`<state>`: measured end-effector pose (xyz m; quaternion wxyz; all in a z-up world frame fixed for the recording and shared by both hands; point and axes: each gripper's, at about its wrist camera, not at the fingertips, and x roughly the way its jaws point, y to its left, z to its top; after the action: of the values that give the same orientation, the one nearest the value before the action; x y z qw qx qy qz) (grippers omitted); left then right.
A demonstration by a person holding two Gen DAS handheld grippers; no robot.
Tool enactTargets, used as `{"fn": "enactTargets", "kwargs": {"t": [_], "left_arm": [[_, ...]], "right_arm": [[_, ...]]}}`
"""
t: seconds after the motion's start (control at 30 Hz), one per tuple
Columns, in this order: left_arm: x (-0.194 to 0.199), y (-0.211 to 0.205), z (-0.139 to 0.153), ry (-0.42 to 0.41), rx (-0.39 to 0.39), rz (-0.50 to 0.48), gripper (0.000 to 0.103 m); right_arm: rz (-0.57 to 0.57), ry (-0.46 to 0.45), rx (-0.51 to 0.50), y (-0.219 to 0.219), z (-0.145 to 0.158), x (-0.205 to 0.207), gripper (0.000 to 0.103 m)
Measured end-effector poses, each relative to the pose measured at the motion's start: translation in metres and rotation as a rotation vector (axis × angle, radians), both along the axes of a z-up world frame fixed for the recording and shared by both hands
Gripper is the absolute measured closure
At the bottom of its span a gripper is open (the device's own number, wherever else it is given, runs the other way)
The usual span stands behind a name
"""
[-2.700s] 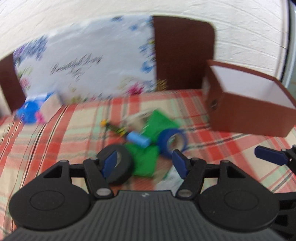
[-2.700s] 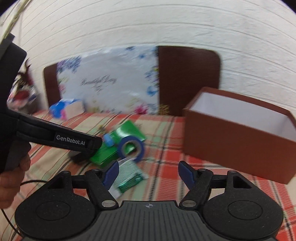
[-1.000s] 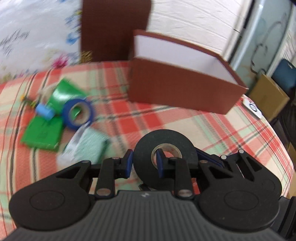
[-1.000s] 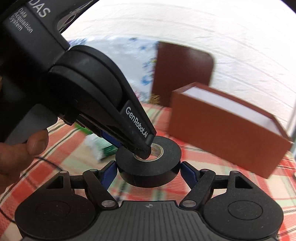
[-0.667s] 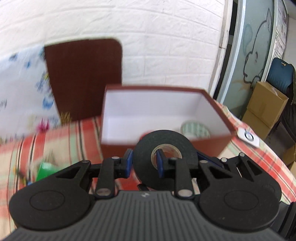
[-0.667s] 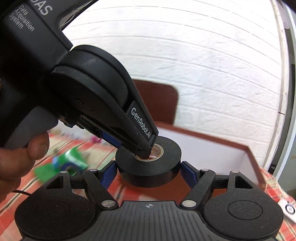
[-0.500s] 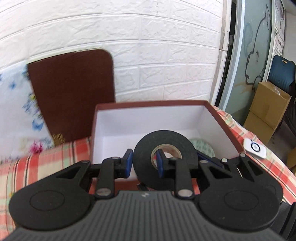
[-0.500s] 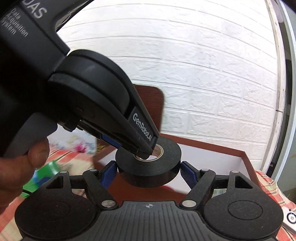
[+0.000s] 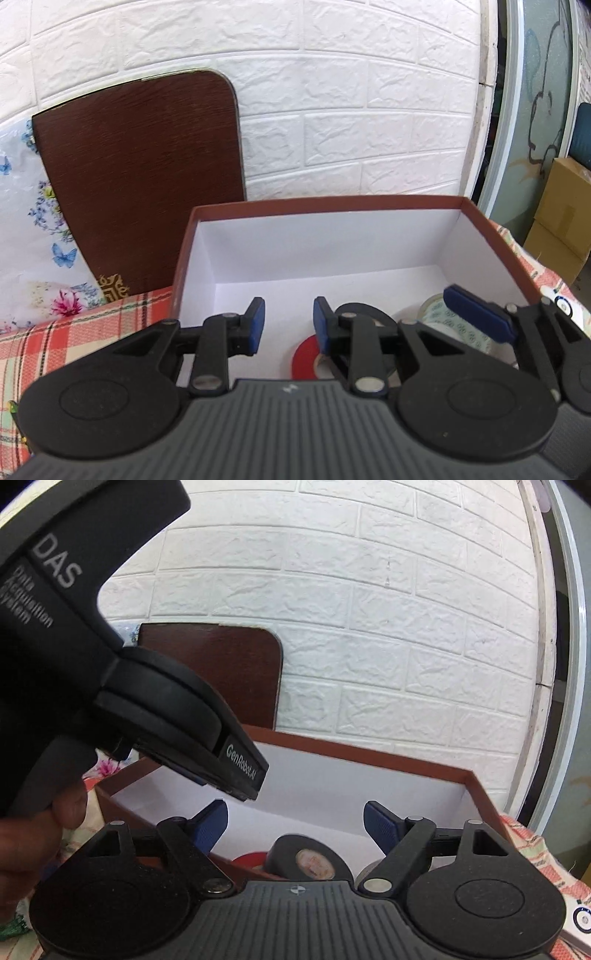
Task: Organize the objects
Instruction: 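Lower the black tape roll into the brown box and open the left tool, then withdraw the left tool from the box toward the remaining items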
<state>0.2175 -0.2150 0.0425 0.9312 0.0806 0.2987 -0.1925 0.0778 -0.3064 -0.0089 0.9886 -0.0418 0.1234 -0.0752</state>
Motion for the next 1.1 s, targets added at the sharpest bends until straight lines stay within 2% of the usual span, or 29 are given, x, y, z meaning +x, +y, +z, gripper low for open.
{"fn": "enactTargets", "kwargs": {"t": [0.17, 0.2, 0.23, 0.27, 0.33, 0.4, 0.47, 0.57, 0.67, 0.73, 0.8, 0.87, 0.93, 0.97, 1.03, 1.1], "left_arm": [[-0.007, 0.013, 0.006, -0.006, -0.012, 0.032, 0.071], [-0.008, 0.016, 0.008, -0.019, -0.008, 0.041, 0.068], [-0.010, 0.018, 0.010, -0.039, -0.001, 0.057, 0.062], [-0.011, 0.021, 0.013, -0.064, 0.005, 0.076, 0.060], [-0.011, 0.028, 0.020, -0.128, 0.013, 0.124, 0.052], [-0.008, 0.033, 0.025, -0.187, 0.028, 0.170, 0.045], [-0.002, 0.033, 0.026, -0.226, 0.047, 0.194, 0.043], [0.006, 0.026, 0.024, -0.220, 0.071, 0.184, 0.043], [0.009, 0.016, 0.016, -0.198, 0.088, 0.163, 0.043], [0.009, 0.013, 0.012, -0.169, 0.075, 0.151, 0.043], [0.008, 0.013, 0.011, -0.148, 0.066, 0.140, 0.043], [0.006, 0.009, 0.008, -0.148, 0.073, 0.131, 0.042], [0.006, 0.005, 0.007, -0.148, 0.087, 0.131, 0.042], [0.006, 0.004, 0.006, -0.145, 0.088, 0.134, 0.042], [0.005, 0.004, 0.006, -0.142, 0.083, 0.131, 0.042], [0.004, 0.004, 0.006, -0.148, 0.088, 0.141, 0.041]], "right_arm": [[-0.016, 0.005, -0.013, -0.008, 0.004, -0.014, 0.023], [-0.027, 0.007, -0.017, 0.007, 0.003, -0.009, 0.024], [-0.039, -0.003, -0.018, 0.004, 0.004, -0.013, 0.025], [-0.053, -0.033, -0.017, -0.005, 0.000, 0.006, 0.025], [-0.099, -0.105, -0.033, -0.021, 0.000, 0.000, 0.024], [-0.161, -0.150, -0.059, -0.033, 0.008, -0.002, 0.016], [-0.189, -0.167, -0.075, -0.044, 0.013, 0.002, 0.012], [-0.220, -0.166, -0.155, -0.053, 0.011, 0.031, 0.011], [-0.202, -0.105, -0.222, -0.051, -0.003, 0.055, 0.012], [-0.207, -0.082, -0.282, -0.047, -0.013, 0.064, 0.019], [-0.221, -0.119, -0.323, -0.042, -0.013, 0.058, 0.011], [-0.148, -0.067, -0.300, -0.041, -0.009, 0.062, 0.010], [-0.055, 0.054, -0.314, -0.044, -0.010, 0.078, 0.002], [-0.033, 0.088, -0.291, -0.047, -0.009, 0.084, 0.008], [0.011, 0.146, -0.240, -0.057, -0.002, 0.090, 0.006], [0.049, 0.193, -0.222, -0.064, -0.001, 0.092, 0.011]]}}
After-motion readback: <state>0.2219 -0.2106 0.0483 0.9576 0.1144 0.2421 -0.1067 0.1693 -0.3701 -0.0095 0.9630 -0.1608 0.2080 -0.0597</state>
